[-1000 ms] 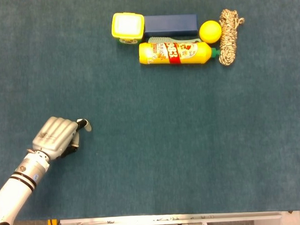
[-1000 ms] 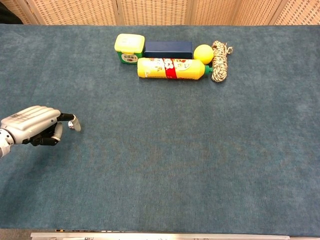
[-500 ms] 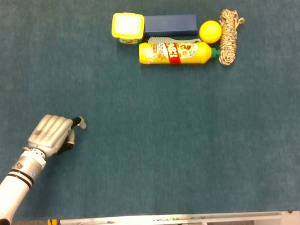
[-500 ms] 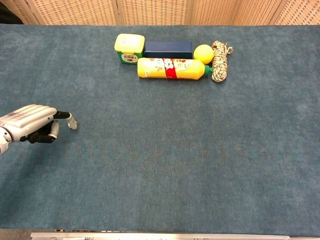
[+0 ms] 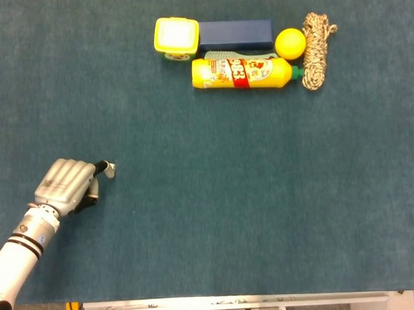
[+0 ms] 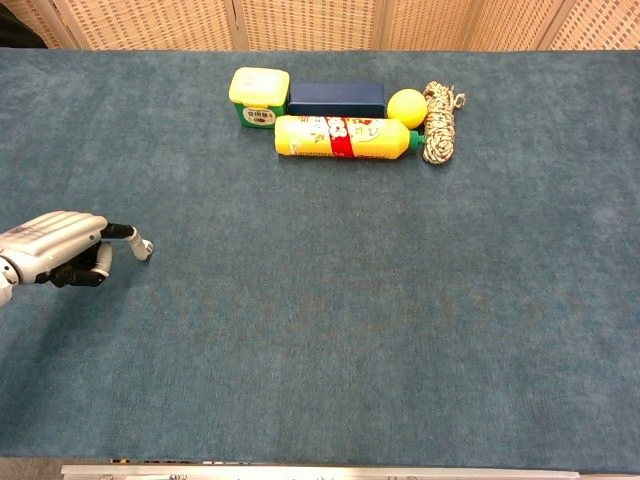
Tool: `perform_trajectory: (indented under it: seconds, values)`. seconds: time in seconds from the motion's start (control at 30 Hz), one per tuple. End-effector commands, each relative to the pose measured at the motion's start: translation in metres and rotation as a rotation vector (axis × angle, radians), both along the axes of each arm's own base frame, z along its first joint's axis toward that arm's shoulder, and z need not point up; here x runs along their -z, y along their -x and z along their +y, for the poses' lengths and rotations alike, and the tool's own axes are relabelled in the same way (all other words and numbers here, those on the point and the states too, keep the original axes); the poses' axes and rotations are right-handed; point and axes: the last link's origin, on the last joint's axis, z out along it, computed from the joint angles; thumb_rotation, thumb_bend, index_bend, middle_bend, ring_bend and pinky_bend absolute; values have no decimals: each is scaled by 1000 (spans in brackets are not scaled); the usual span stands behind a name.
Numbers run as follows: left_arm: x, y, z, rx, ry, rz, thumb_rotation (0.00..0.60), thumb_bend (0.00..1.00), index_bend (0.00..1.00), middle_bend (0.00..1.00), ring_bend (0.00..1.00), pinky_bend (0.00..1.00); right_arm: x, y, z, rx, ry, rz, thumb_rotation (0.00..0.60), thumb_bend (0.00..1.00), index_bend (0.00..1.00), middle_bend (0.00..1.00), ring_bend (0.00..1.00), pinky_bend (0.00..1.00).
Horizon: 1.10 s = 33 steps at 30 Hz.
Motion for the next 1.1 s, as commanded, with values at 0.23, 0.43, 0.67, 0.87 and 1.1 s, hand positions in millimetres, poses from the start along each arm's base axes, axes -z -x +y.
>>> perform_trajectory:
  seconds: [0.23,0.43,0.67,0.87,1.1]
  values:
    - [-1,2,2,-3,-13,2,600,1000,344,1000,939,929,1,0,0,1,-5,1,600,517,357,401,250,512]
    - [-2,2,4,9,-32,11,600,1000,343,1000,939,929,1,0,0,1,-6,2,600,518,357,401,249,512]
    - [-3,1,9,23,-60,33,600,1000,343,1000,939,929,1,0,0,2,-8,2,600,518,357,401,249,512]
    - [-3,-2,12,32,-75,37,600,1000,342,1000,940,929,1,0,-1,3,-8,3,600,518,357,401,249,512]
    - [-1,-9,15,50,-80,28,600,1000,333,1000,940,929,1,0,-1,5,-9,3,600,518,357,401,249,512]
